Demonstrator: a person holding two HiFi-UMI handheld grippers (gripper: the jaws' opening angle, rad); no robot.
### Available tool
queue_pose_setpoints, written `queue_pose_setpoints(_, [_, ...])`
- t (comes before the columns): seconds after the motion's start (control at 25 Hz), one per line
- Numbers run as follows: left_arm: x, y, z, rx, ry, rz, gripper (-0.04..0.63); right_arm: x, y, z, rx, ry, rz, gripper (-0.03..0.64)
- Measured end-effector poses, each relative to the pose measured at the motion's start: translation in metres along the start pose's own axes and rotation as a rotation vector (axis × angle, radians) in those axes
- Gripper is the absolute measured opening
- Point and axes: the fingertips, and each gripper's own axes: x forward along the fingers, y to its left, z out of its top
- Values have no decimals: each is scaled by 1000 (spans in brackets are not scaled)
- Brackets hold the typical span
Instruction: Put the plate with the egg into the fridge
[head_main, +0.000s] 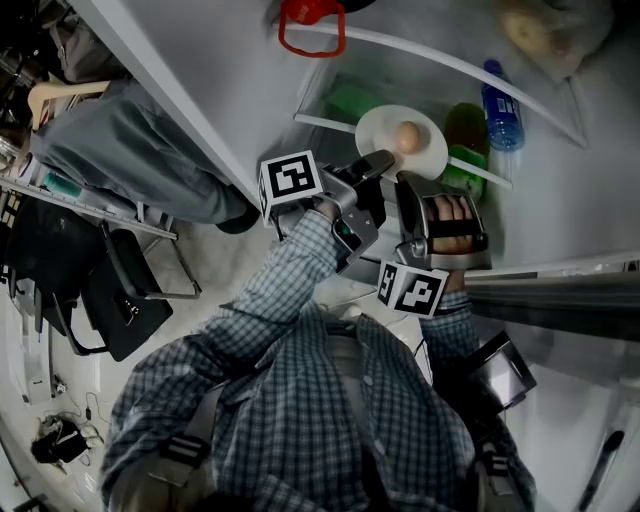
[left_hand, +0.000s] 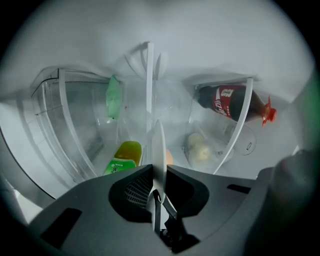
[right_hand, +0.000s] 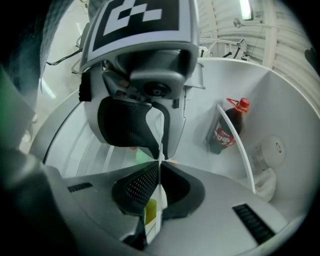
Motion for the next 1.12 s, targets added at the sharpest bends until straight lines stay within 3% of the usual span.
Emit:
queue_pose_setpoints(0.6, [5, -11, -3, 127, 53, -46, 57, 3, -8, -3, 59, 7, -3, 20])
queue_pose_setpoints(0.84, [4, -10, -7, 139, 74, -57, 68, 4, -7, -4, 62, 14, -5, 20])
queue_pose_setpoints(1.12, [1, -16, -27, 177, 149, -86, 69, 10, -11, -10, 55, 30, -5, 20])
